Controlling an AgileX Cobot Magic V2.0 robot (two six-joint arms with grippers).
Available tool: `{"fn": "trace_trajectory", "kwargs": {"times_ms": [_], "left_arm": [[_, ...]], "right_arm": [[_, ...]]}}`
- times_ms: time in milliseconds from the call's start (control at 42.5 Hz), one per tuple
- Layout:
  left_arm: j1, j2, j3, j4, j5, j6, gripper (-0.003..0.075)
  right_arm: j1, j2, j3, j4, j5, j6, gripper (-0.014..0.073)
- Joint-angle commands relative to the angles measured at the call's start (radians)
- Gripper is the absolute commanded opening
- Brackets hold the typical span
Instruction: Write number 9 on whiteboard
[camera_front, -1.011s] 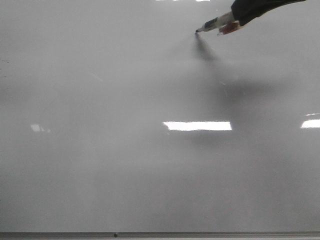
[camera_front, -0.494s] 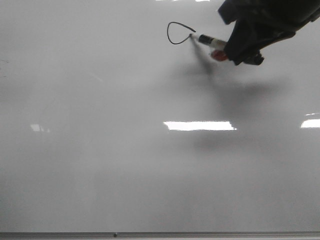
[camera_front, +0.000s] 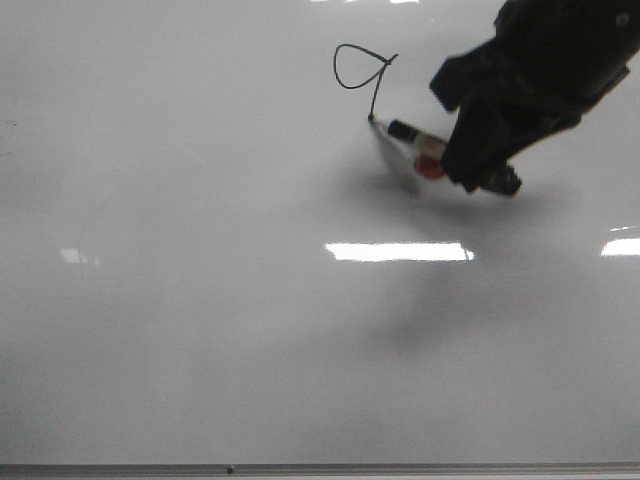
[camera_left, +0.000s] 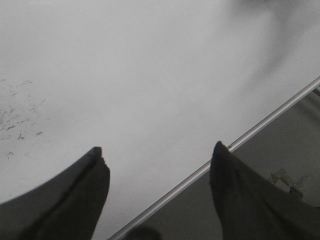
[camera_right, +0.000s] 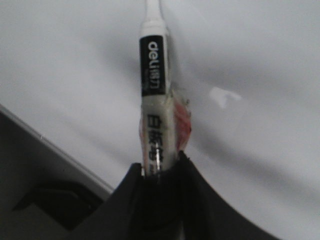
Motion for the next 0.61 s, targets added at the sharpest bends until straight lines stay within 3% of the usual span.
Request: {"fn": "trace_trajectory", "kwargs": {"times_ms": [0,188,329,470,588], "left_arm": [[0.000,-0.007,-0.029,-0.012,-0.070,-0.007,0.0430],[-0.023,0.011,-0.046,-0.096,-0.072,0.169,0.0430],[-0.081,0.078,-0.108,-0.238,-0.017,0.332,0.0433],[-0.184,0.183,-0.179,-0.353,0.025,0.481,0.0433],[-0.285,0.283,-0.241,-0.406,0.034,0.574,0.0433]], "right_arm": [[0.008,-0.005,-0.012,-0.002,0.000,-0.022,-0.0065],[0.046,-0.139,-0.015,-0.002,0.058,-0.057,-0.0065],[0.081,-0.255,-0.013,-0.001,0.221,-0.187,-0.0065],[0.132,-0.368,-0.013,0.004,0.441,-0.321,-0.0065],[0.155,-0.438,-0.013,0.064,0.542,-0.404,-0.0065]]}}
